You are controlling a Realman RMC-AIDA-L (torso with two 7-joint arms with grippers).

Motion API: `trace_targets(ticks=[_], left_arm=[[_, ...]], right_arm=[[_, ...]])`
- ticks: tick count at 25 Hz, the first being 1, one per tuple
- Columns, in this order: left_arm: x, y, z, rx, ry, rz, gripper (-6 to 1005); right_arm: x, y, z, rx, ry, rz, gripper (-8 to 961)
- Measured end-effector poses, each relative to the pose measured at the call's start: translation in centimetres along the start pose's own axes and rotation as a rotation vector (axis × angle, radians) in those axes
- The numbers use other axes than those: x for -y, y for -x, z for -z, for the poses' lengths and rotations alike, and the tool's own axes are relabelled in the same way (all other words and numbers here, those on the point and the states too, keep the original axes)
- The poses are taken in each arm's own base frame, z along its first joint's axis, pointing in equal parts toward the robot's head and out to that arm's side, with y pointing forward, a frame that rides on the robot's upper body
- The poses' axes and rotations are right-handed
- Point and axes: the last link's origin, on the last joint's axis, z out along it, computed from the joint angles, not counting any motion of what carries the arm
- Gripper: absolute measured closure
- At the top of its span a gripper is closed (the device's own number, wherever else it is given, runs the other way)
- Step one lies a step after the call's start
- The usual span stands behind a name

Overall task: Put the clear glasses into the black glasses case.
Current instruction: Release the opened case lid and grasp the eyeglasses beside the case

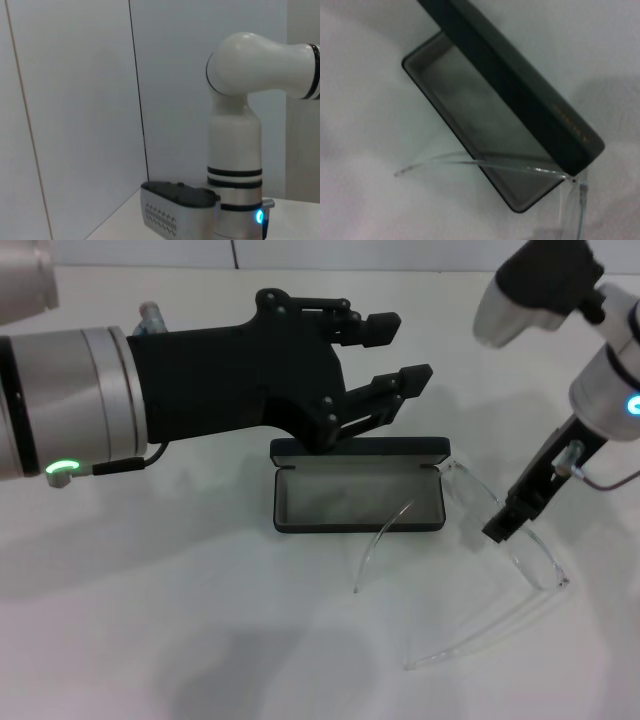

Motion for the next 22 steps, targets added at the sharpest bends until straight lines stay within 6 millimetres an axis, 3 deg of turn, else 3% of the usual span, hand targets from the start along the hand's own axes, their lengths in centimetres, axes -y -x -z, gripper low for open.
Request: trace_targets(ticks=[12,22], left_arm=[[0.3,0.0,0.1,-0.002,-0.005,-0.010,632],[0.2,0.5,0.2,0.007,0.000,0.006,659]], right_arm=[[-0.2,-0.7,-2.4,-0.038,-0.017,0.021,342],[0.1,-1.7,-3.4,0.008,-0.032,0.074,653]])
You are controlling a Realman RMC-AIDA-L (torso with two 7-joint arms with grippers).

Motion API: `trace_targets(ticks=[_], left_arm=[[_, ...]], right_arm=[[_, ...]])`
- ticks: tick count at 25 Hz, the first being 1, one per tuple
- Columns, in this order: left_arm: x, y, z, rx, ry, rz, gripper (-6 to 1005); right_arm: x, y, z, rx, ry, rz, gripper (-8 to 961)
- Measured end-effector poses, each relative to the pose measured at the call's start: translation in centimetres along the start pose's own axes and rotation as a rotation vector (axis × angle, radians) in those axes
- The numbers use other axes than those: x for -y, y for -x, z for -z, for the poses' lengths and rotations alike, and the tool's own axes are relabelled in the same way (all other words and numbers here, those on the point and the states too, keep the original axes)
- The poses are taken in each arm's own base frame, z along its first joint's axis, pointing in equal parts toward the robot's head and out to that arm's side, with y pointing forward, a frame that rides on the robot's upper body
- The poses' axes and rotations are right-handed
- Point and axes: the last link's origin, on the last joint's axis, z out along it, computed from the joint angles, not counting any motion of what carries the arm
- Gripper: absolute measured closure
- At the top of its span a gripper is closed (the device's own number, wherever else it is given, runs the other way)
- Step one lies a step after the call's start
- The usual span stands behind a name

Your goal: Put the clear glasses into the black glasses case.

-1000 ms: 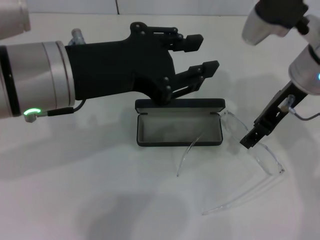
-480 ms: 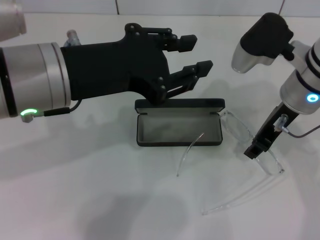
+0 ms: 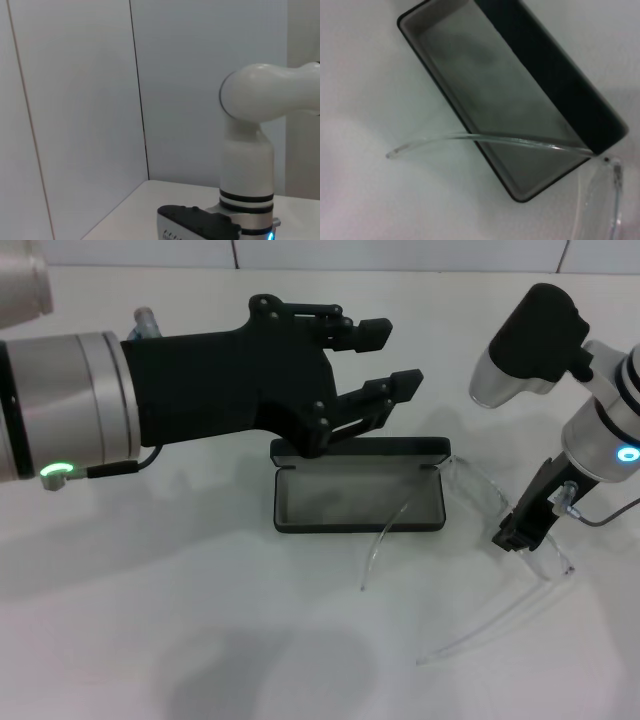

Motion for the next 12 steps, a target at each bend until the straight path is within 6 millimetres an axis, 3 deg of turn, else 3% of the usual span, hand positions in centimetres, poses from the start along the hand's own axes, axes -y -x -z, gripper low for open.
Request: trace_targets(ticks=[4,12], left_arm=[[0.0,0.5,0.0,0.007,0.001,0.017,671],[-0.7,1.2,-0.1,0.021,0.059,0.025,693]], right_arm=[[0.0,-0.7,-0.2,0.044,0.003,0.026,819],[-1.8,-4.5,0.2,0.164,0.057,0.035,840]])
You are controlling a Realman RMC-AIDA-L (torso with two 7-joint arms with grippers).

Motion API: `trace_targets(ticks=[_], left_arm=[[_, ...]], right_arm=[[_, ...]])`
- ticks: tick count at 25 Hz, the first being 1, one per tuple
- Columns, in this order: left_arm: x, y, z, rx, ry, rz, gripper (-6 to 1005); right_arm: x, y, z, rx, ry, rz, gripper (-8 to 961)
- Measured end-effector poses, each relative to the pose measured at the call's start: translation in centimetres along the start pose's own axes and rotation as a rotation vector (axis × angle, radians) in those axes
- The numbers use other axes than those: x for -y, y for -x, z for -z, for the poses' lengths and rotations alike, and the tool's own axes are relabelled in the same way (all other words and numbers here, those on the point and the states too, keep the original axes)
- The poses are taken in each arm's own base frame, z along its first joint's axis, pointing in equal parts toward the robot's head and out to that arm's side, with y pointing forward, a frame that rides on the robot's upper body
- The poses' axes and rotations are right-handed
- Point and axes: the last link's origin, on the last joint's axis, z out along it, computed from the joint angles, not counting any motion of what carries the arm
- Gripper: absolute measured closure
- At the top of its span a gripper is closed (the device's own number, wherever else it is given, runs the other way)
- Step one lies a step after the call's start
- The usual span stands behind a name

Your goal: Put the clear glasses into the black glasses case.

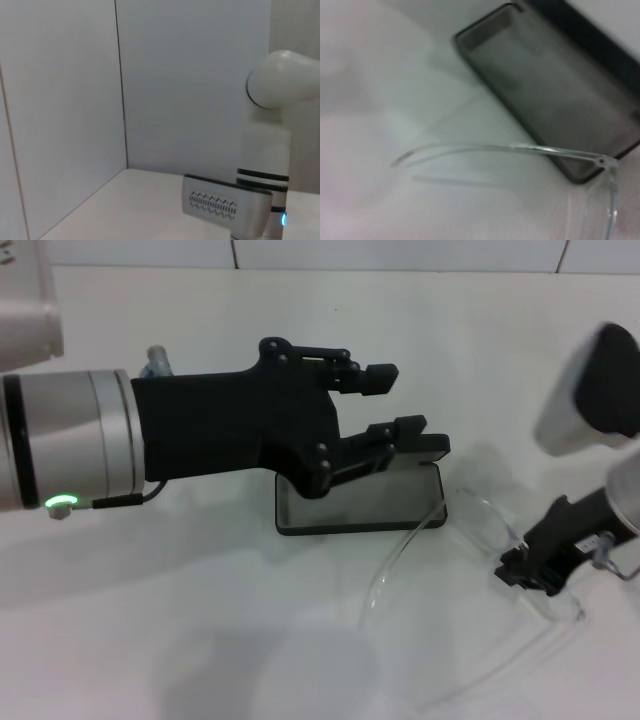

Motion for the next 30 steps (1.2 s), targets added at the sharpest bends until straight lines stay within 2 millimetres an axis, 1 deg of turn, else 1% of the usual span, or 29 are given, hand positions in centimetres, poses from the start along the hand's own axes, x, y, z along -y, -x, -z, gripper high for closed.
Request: trace_targets(ticks=[4,6,8,9,12,13,15,17,20,24,30], left_arm=[[-0.1,0.2,0.7,-0.063,0.038,0.049,704],[0.0,0.2,1.2,-0.105,0.071,0.076,710],[-0.1,0.3,1.9,-0.168,0.135,0.100,715],[-0.1,0.5,2.1,-0.196,0.167,0.113,718],[-0.1,0.8,2.6,-0.324,0.292,0.155,726],[-0.1,0.9,2.7,-0.376,0.343,0.178,729],[0.1,1.3,2.5,-0.440,0.422,0.207,766],[0.5,1.8,2.0,-0.477,0.480,0.241,803],[0.7,2.2,1.7,-0.496,0.489,0.240,858],[0.8,2.6,1.8,-0.505,0.470,0.233,932],[0.9,3.5,1.1,-0.478,0.481,0.280,930]], right_arm=[[-0.6,-2.3,1.4,0.120,0.067,-0.021,840],[-1.0,-3.0,2.7,0.223,0.132,-0.024,841],[-1.1,-3.3,3.8,0.324,0.167,-0.007,841],[-1.2,-3.3,4.6,0.406,0.185,0.015,841],[-1.2,-3.1,5.7,0.556,0.203,0.055,841],[-1.2,-3.0,5.9,0.582,0.208,0.063,841],[-1.3,-2.7,6.0,0.635,0.224,0.101,842],[-1.6,-2.3,5.9,0.650,0.242,0.151,844],[-2.3,-1.4,5.1,0.626,0.270,0.229,845],[-3.3,-1.2,4.3,0.618,0.291,0.331,846],[-4.4,-0.8,4.5,0.700,0.316,0.430,845]])
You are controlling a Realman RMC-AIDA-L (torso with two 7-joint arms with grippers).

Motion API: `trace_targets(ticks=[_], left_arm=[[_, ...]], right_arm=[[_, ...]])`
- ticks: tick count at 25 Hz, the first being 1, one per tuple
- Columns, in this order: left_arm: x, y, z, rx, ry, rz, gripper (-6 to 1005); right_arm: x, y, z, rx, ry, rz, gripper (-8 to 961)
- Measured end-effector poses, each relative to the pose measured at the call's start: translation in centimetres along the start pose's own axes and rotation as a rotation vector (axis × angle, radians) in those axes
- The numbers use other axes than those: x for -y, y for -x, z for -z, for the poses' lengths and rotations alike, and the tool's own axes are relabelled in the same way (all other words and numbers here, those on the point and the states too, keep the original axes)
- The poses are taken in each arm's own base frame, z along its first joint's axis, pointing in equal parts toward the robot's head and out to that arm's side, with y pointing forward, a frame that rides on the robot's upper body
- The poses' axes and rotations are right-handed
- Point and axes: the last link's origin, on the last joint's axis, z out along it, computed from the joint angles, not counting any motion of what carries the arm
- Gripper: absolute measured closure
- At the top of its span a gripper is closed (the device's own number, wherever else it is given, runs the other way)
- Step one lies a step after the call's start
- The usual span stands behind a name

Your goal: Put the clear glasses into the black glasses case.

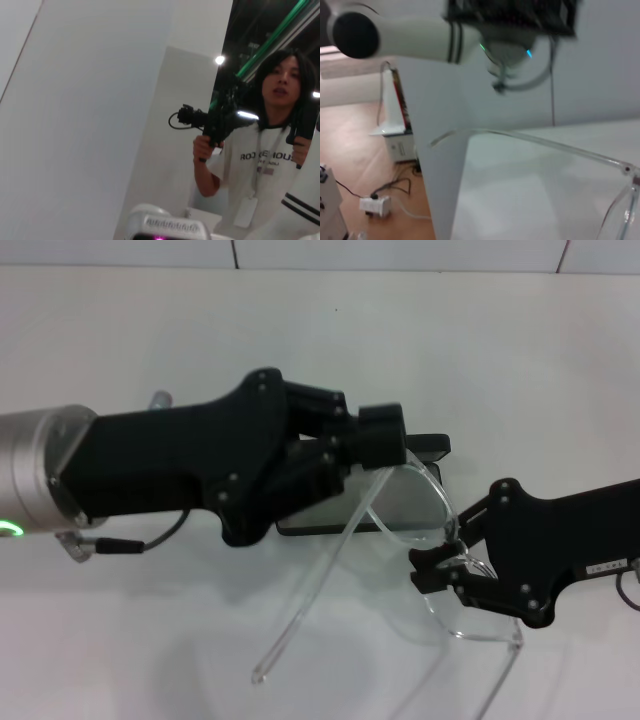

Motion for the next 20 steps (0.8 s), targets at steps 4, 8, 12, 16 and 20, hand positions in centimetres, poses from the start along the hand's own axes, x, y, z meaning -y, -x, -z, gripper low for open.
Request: trace_targets(ticks=[4,8,12,16,20], left_arm=[[0.1,0.6,-0.1,0.015,0.006,0.012,929],[0.0,0.9,-0.2,0.019,0.011,0.015,928],[0.1,1.3,-0.2,0.017,0.010,0.034,927],[0.1,1.6,-0.3,0.020,0.015,0.035,925],[0.2,2.0,-0.4,0.019,0.017,0.035,924]], right_arm=[[-0.2,0.8,0.1,0.080,-0.011,0.067,845],[0.2,1.4,0.5,0.108,-0.029,0.091,845],[0.5,2.0,0.5,0.128,-0.052,0.113,846],[0.7,2.5,0.4,0.139,-0.049,0.130,846],[0.7,3.0,0.4,0.168,-0.046,0.148,846]])
